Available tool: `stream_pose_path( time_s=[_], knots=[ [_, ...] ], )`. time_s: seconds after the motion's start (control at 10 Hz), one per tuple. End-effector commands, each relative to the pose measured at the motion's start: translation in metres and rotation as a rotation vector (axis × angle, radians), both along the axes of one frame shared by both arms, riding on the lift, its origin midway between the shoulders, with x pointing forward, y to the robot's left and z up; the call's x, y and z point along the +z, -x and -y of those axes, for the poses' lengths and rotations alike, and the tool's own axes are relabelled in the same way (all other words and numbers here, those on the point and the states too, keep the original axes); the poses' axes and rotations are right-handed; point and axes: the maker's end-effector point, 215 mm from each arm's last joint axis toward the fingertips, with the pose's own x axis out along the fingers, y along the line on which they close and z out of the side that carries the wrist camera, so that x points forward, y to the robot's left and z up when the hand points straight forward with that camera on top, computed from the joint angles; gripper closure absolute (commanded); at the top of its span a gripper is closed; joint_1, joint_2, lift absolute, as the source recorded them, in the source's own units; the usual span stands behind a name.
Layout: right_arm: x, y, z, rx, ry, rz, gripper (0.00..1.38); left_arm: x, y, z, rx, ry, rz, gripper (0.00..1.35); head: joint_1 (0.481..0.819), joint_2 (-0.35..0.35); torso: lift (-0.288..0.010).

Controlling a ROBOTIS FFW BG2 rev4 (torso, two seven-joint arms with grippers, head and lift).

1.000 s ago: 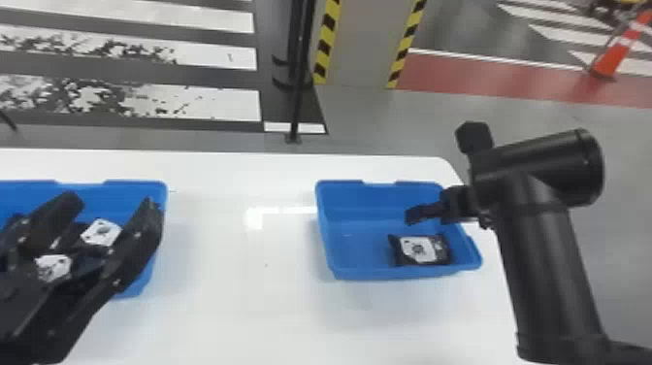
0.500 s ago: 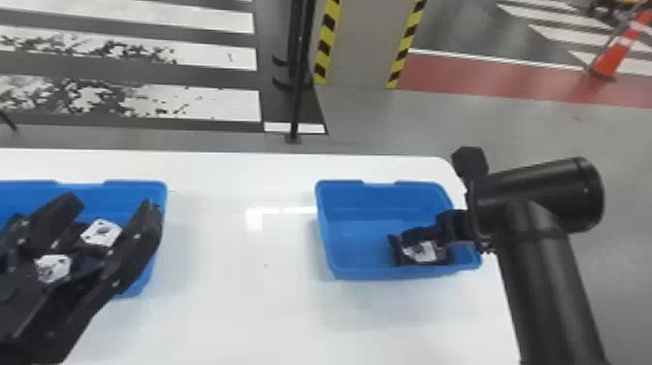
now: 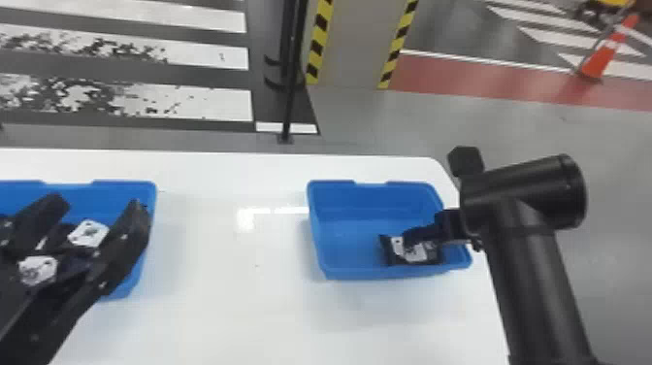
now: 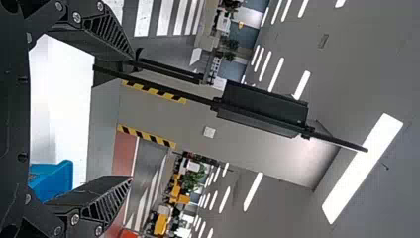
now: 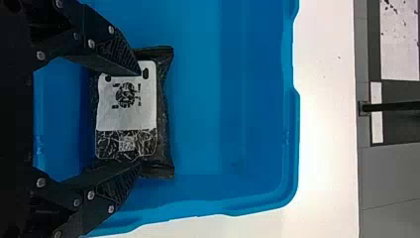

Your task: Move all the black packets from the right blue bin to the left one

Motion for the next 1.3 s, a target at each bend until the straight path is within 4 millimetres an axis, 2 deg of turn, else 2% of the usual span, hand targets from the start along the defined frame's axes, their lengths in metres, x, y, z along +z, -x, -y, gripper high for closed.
stream_pose_path(
  time_s=[0.0,0.3,0.9,1.0,1.1,1.2],
  knots=[
    [-0.006,0.003,0.003,-0.007,0.006,-0.018,0.42,0.001,-0.001,-0.001,0.004,0.004,0.004,0.18,0.695,-0.266,-0.14],
    [-0.017,0.009,0.0,0.001,0.008,-0.05,0.42,-0.003,-0.001,-0.001,0.002,0.006,-0.003,0.18,0.695,-0.27,-0.14],
    [-0.06,0.026,-0.017,0.01,-0.044,-0.166,0.42,-0.008,-0.002,-0.001,0.003,0.013,-0.006,0.18,0.695,-0.262,-0.14],
    [-0.073,0.034,-0.022,0.008,-0.069,-0.201,0.51,-0.01,-0.003,-0.001,0.003,0.015,-0.008,0.18,0.695,-0.259,-0.14],
    [-0.083,0.042,-0.029,0.008,-0.105,-0.227,0.88,-0.012,-0.002,-0.004,0.009,0.014,-0.013,0.18,0.695,-0.254,-0.14],
    [-0.086,0.045,-0.033,0.005,-0.128,-0.228,1.12,-0.013,-0.002,-0.007,0.014,0.013,-0.012,0.18,0.695,-0.246,-0.14]
  ],
)
